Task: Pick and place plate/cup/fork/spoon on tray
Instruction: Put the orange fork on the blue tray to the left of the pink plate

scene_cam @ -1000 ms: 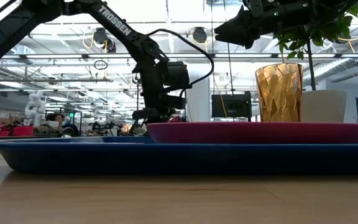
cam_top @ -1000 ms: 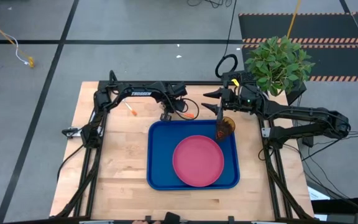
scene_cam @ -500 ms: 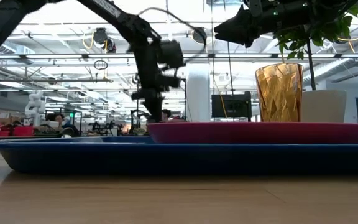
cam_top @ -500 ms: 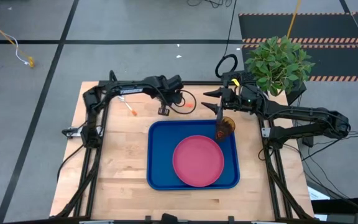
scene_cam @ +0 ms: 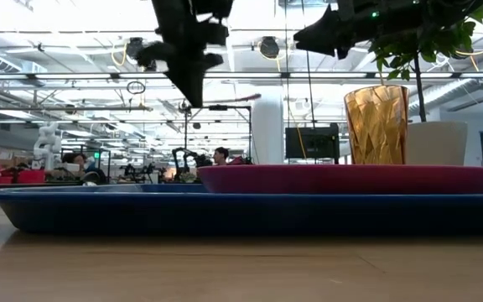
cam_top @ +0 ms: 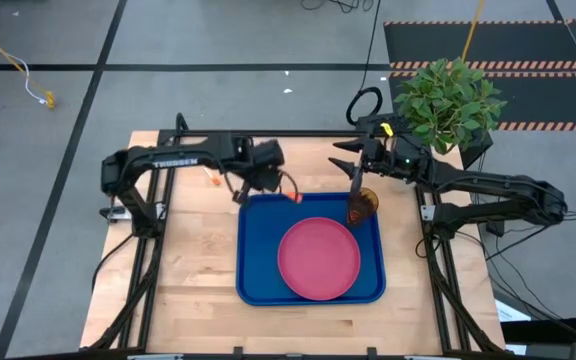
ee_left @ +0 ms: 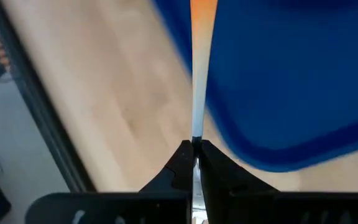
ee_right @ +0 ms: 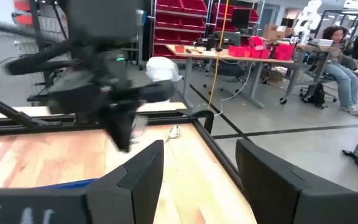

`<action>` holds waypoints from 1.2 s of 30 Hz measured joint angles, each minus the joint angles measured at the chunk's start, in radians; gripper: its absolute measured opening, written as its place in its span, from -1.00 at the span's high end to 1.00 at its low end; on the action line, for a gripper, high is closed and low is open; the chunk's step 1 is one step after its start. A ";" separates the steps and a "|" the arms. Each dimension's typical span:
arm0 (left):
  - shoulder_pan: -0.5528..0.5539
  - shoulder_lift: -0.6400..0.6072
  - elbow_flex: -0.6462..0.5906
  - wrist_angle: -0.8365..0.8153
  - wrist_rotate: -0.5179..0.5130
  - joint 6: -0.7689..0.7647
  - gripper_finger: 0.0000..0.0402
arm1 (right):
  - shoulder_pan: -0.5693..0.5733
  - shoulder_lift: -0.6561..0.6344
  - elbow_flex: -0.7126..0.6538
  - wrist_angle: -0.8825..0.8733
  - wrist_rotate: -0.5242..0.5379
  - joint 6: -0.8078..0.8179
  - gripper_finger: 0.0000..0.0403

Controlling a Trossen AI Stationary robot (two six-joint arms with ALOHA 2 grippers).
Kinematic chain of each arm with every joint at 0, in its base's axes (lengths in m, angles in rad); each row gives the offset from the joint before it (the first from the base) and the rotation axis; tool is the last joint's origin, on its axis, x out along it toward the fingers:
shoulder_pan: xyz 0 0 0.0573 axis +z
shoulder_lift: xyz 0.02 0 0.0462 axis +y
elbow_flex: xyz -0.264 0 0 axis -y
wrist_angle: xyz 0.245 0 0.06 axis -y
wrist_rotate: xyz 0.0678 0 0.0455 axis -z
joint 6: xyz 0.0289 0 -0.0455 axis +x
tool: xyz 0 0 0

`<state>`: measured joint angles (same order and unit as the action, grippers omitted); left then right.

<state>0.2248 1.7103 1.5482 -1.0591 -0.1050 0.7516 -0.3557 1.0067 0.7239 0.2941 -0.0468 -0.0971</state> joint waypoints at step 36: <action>-0.342 0.054 -0.236 0.069 0.130 0.564 0.96 | 0.000 -0.053 0.000 -0.077 -0.006 -0.022 0.05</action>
<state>-0.1171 1.7640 1.3118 -0.9905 0.0248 1.3161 -0.3553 0.9539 0.7238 0.2166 -0.0525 -0.1191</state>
